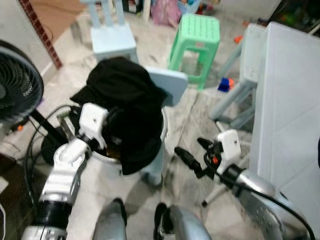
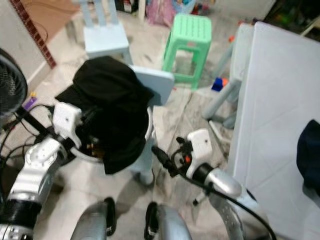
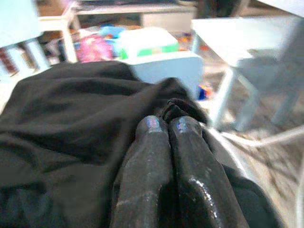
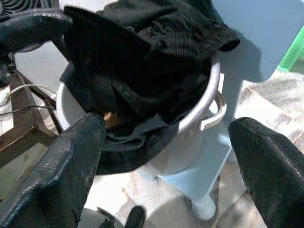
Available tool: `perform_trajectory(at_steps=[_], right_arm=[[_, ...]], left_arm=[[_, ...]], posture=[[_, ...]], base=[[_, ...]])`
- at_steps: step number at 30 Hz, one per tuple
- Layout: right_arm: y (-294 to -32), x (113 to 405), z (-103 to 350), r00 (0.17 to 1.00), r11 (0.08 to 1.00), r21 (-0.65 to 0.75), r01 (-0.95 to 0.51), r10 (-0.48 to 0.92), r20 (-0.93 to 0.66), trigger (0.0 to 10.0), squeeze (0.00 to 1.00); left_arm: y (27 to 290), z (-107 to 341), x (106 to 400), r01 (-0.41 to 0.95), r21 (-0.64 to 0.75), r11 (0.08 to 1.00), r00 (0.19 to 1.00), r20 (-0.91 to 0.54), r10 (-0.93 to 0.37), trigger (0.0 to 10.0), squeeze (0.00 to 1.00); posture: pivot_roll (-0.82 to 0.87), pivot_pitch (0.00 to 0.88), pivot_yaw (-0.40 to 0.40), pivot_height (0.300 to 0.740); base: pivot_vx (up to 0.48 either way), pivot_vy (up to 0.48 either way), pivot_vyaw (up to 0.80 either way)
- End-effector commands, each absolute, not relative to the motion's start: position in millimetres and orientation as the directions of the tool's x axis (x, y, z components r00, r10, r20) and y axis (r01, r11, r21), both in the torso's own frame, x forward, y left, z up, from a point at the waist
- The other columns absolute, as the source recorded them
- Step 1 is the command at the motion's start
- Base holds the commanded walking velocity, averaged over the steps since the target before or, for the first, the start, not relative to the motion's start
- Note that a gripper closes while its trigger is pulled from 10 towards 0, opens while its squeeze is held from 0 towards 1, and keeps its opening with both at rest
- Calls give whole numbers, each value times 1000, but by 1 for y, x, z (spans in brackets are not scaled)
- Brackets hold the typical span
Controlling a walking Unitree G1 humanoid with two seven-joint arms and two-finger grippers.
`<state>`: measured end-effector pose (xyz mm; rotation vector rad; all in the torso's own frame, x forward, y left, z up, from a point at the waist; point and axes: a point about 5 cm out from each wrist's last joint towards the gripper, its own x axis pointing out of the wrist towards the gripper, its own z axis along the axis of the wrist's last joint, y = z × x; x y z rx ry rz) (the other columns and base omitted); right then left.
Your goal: Hang hanger
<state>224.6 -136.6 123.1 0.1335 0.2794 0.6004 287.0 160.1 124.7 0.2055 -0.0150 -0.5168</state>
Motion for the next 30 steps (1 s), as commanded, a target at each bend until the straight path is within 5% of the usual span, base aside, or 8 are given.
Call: perform_trajectory(at_steps=[1, 11, 12, 16, 25, 26, 27, 30], right_arm=[[-138, 225, 118, 797, 829, 201, -522, 558, -232, 10000, 0], [-137, 232, 114, 813, 840, 188, -510, 541, -214, 10000, 0], [-137, 232, 114, 813, 840, 187, -510, 541, -214, 10000, 0], [-135, 235, 112, 815, 840, 182, -511, 541, -209, 10000, 0], [-135, 241, 112, 817, 840, 165, -516, 541, -201, 10000, 0], [-135, 241, 112, 817, 841, 163, -516, 540, -201, 10000, 0], [-135, 242, 112, 818, 842, 162, -515, 539, -201, 10000, 0], [-135, 242, 111, 818, 842, 160, -516, 540, -200, 10000, 0]], left_arm=[[150, 128, 279, 515, 222, 828, 856, -78, -511, 0, 0], [135, 104, 242, 513, 217, 830, 833, -360, -420, 0, 0], [134, 99, 240, 523, 230, 821, 823, -388, -415, 3961, 0], [133, 89, 232, 511, 241, 825, 807, -466, -363, 10000, 0], [130, 73, 226, 525, 239, 817, 762, -561, -325, 10000, 24], [128, 72, 225, 540, 241, 806, 751, -571, -333, 10000, 86], [125, 72, 224, 547, 236, 803, 748, -569, -342, 10000, 1000], [124, 72, 225, 556, 260, 789, 749, -569, -340, 10000, 1000]], posture=[[49, 125, -64, 740], [66, 118, -64, 740], [68, 115, -66, 740], [71, 109, -71, 740], [68, 102, -74, 740], [68, 102, -74, 740], [67, 99, -74, 740], [67, 99, -74, 740]], base=[[0, 0, 0], [0, 0, 0], [0, 0, 0], [0, 0, 0], [0, 0, 0], [0, 0, 0], [0, 0, 0], [0, 0, 0]])
